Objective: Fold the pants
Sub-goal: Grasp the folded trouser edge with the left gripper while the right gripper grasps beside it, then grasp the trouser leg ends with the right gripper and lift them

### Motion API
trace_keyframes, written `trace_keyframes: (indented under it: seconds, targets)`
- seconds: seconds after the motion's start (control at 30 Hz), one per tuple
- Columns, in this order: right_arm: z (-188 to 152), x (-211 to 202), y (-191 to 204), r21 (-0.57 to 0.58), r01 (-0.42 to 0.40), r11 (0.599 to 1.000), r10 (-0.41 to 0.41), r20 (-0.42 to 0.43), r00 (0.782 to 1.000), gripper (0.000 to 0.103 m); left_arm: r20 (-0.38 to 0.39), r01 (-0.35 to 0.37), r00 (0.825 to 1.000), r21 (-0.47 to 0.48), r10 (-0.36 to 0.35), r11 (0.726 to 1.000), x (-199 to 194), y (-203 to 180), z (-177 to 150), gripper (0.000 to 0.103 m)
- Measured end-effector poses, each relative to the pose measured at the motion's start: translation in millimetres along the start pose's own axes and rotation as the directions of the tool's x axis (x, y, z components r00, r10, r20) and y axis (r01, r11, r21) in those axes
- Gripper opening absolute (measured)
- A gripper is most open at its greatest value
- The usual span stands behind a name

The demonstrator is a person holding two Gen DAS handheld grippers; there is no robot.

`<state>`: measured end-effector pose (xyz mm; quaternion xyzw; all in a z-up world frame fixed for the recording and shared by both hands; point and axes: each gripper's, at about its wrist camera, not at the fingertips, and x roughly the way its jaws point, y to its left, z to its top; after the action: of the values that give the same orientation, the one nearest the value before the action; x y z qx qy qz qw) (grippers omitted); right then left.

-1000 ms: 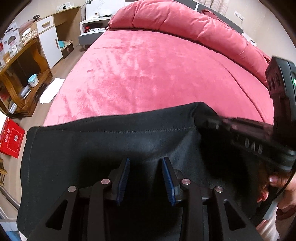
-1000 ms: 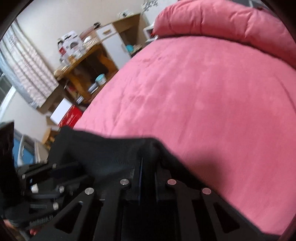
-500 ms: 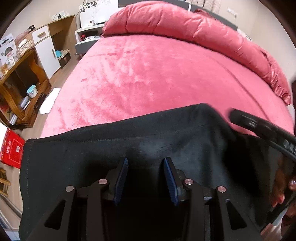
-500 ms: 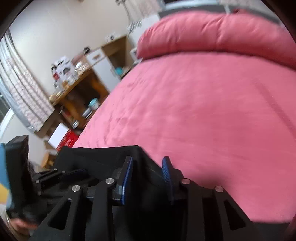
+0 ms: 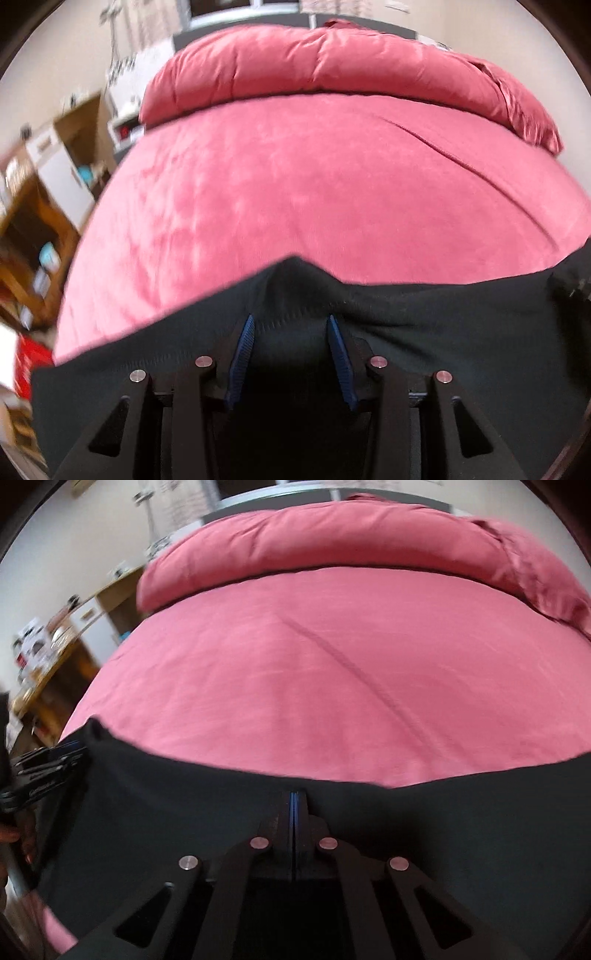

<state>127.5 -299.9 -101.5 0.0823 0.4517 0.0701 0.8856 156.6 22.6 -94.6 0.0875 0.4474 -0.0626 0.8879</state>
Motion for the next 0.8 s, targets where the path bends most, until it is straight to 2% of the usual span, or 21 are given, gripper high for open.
trace_keyframes:
  seconds: [0.07,0.1,0.17,0.27,0.33,0.37,0.4,0.43,0.5,0.6,0.7,0.8]
  targets:
    - [-4.3,2.6,-20.4,0.047,0.008,0.999,-0.010,0.028,1.000,0.000,-0.005,-0.004,1.000,-0.026,0.004,1.000,7.5,5.7,1.8,0.059]
    - [-7.2,1.3,-26.5,0.069,-0.015,0.997,0.012,0.044,0.999,0.000,-0.006,0.002,1.000,-0.069,-0.003,0.998,10.0,12.8,1.8,0.067]
    - [-10.3,-3.2,-32.3,0.108,-0.050,0.993,0.043,0.064,0.997,0.000,-0.008,0.038,0.999,-0.134,-0.040,0.990,10.3,22.4,1.2,0.069]
    - [-15.4,-19.4,-41.2,0.162,-0.101,0.982,0.091,0.069,0.993,0.003,-0.016,0.047,0.999,-0.169,-0.051,0.985,2.7,26.6,1.3,0.067]
    - [-19.7,-42.6,-52.4,0.205,-0.133,0.970,0.111,0.115,0.987,0.020,-0.009,0.052,0.998,-0.197,-0.055,0.979,-7.3,27.3,0.0,0.065]
    - [-23.3,-56.0,-59.7,0.221,-0.128,0.967,0.098,0.140,0.985,0.027,0.005,0.075,0.997,-0.212,-0.076,0.974,-14.5,26.3,-3.0,0.065]
    - [-27.7,-69.7,-68.2,0.239,-0.108,0.965,0.070,0.163,0.984,0.043,0.015,0.100,0.995,-0.221,-0.099,0.970,-20.6,23.0,-6.6,0.065]
    - [-31.8,-80.2,-77.1,0.258,-0.089,0.962,0.043,0.181,0.983,0.051,0.025,0.125,0.992,-0.228,-0.123,0.966,-24.6,21.4,-10.2,0.065]
    - [-41.3,-102.8,-97.6,0.303,-0.051,0.952,-0.015,0.211,0.977,0.051,0.033,0.158,0.987,-0.224,-0.155,0.962,-32.4,12.6,-16.2,0.065]
    - [-60.0,-135.6,-138.8,0.438,0.017,0.899,-0.134,0.236,0.963,0.051,0.029,0.171,0.985,-0.210,-0.169,0.963,-38.6,-4.8,-24.2,0.065]
    - [-87.2,-163.0,-186.6,0.613,0.022,0.790,-0.218,0.246,0.944,0.051,-0.002,0.176,0.984,-0.199,-0.180,0.964,-38.5,-13.3,-35.1,0.065]
    - [-105.6,-175.9,-215.5,0.710,0.033,0.703,-0.278,0.232,0.932,0.051,-0.037,0.159,0.985,-0.187,-0.168,0.969,-34.9,-16.7,-43.0,0.065]
